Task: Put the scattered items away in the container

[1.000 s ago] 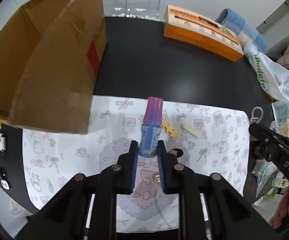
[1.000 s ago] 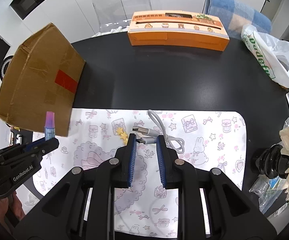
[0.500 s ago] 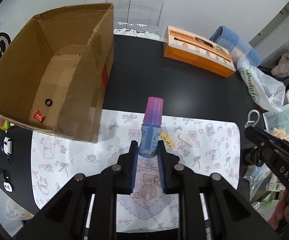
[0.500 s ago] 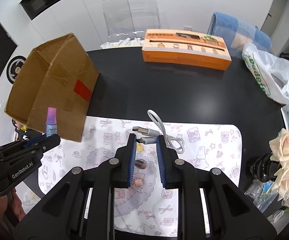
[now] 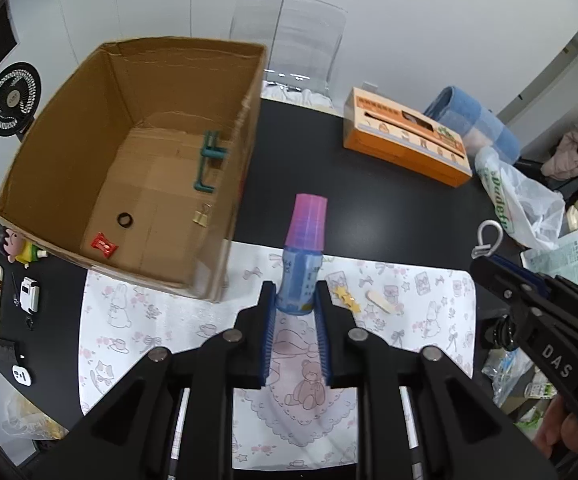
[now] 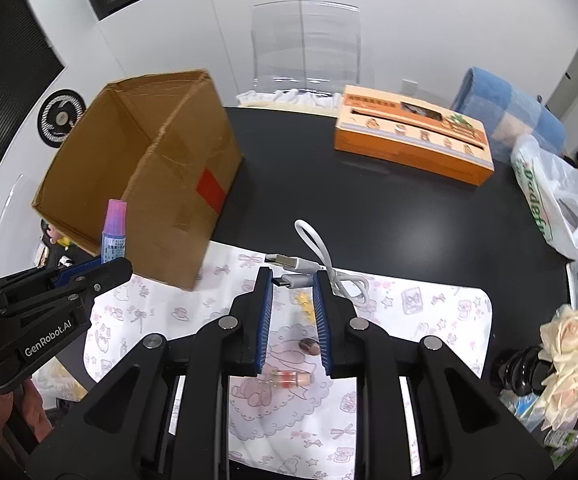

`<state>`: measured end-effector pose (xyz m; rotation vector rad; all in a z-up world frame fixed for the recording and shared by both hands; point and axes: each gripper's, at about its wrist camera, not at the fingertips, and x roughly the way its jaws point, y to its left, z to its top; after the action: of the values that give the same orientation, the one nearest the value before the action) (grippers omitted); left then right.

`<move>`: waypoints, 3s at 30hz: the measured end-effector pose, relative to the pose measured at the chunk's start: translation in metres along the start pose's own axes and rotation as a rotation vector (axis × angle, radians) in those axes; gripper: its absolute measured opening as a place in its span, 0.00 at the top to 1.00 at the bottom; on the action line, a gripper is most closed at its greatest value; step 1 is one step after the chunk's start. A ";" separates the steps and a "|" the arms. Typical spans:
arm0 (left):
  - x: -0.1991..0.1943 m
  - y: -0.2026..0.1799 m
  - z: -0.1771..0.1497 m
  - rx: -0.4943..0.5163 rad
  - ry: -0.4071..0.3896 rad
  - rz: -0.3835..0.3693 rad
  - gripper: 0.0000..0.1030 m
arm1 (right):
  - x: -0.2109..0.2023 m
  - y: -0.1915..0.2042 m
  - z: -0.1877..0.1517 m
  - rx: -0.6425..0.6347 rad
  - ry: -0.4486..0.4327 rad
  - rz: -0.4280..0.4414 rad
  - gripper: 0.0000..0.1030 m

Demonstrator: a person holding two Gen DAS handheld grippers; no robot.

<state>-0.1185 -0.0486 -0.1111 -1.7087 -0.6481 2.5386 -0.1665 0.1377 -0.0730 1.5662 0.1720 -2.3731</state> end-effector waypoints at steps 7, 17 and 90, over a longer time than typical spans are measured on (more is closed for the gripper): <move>-0.011 0.027 0.003 -0.046 -0.021 0.011 0.82 | -0.002 0.030 0.014 -0.051 -0.014 0.027 0.80; -0.020 0.067 0.011 -0.104 -0.038 0.033 0.82 | 0.000 0.074 0.032 -0.114 -0.024 0.061 0.80; 0.020 0.227 0.083 -0.267 -0.019 0.127 0.10 | 0.093 0.199 0.117 -0.194 0.020 0.087 0.00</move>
<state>-0.1513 -0.2788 -0.1801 -1.8609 -0.9482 2.6589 -0.2429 -0.0975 -0.0993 1.4767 0.3210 -2.2025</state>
